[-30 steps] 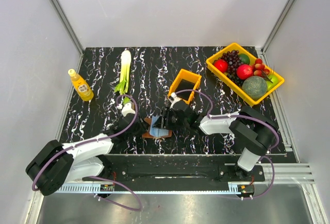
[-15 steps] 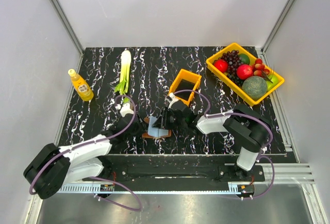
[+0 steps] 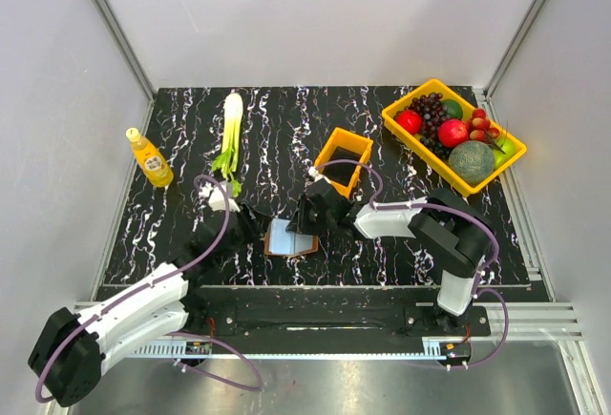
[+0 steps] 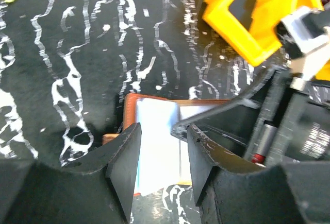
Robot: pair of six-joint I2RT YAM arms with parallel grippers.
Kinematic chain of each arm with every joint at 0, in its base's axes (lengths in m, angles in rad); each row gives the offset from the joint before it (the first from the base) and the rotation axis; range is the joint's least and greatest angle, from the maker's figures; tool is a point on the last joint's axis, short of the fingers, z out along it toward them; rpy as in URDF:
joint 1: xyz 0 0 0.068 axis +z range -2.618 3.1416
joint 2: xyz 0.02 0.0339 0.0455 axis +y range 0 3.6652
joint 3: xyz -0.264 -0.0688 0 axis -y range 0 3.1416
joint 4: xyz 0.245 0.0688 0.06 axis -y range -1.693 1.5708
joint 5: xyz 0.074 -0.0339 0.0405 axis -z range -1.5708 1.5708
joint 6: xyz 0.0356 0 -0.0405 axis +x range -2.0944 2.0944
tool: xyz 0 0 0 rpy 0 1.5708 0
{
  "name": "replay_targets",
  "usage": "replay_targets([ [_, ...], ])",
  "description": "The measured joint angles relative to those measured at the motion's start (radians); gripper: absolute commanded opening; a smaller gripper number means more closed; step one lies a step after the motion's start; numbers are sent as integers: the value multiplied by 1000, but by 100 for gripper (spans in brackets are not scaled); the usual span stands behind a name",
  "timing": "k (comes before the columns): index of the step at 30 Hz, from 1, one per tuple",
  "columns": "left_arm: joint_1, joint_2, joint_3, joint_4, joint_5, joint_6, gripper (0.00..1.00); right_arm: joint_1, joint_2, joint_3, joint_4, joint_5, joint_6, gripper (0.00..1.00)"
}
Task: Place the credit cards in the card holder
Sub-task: Open the card holder at the center of the board.
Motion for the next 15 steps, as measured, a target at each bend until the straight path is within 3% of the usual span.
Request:
replay_targets([
  [3,0,34,9,79,71,43,33,0,0,10,-44,50,-2,23],
  [6,-1,126,30,161,141,68,29,1,-1,11,-68,86,1,24],
  [15,-133,261,57,230,170,91,43,2,-3,12,-85,129,9,32],
])
